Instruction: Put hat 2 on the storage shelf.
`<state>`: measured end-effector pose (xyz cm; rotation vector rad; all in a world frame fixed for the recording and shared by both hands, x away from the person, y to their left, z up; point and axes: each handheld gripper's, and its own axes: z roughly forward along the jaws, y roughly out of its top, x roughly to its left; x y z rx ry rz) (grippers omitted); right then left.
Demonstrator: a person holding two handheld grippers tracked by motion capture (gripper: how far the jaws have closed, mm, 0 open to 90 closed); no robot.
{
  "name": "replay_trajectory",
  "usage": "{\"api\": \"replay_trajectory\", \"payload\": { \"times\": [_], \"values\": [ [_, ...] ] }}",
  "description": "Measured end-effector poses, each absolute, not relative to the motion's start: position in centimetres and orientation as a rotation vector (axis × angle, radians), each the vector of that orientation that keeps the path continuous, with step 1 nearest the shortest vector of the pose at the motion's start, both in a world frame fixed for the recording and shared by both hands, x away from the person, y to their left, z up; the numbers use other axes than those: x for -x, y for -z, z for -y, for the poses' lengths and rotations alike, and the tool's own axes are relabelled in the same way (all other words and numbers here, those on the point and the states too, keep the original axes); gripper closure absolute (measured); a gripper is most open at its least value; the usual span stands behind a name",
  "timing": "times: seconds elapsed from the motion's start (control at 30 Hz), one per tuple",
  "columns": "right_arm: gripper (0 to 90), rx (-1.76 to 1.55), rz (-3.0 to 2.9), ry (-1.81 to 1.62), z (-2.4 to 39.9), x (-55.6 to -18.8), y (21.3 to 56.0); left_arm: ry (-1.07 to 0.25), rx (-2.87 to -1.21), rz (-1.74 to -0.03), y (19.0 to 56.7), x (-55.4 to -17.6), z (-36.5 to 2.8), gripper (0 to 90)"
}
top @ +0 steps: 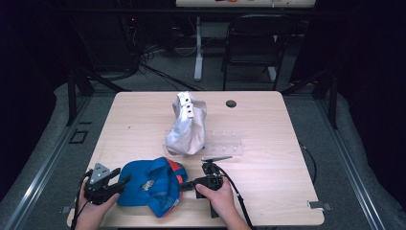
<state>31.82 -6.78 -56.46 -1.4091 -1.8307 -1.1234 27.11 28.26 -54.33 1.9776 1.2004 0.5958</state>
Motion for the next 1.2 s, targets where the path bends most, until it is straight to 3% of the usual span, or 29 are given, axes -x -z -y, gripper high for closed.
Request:
{"api": "replay_trajectory", "payload": {
  "times": [0.53,1.2],
  "values": [
    [77.8,1.5,1.883,1.066,7.7,-31.9,54.3,-0.59,-1.98,-1.207,54.5,-27.2,-28.4,51.8],
    [77.9,1.517,1.976,0.901,10.2,-33.5,48.2,-0.591,-1.986,-1.205,54.6,-27.3,-28.4,51.8]
  ]
}}
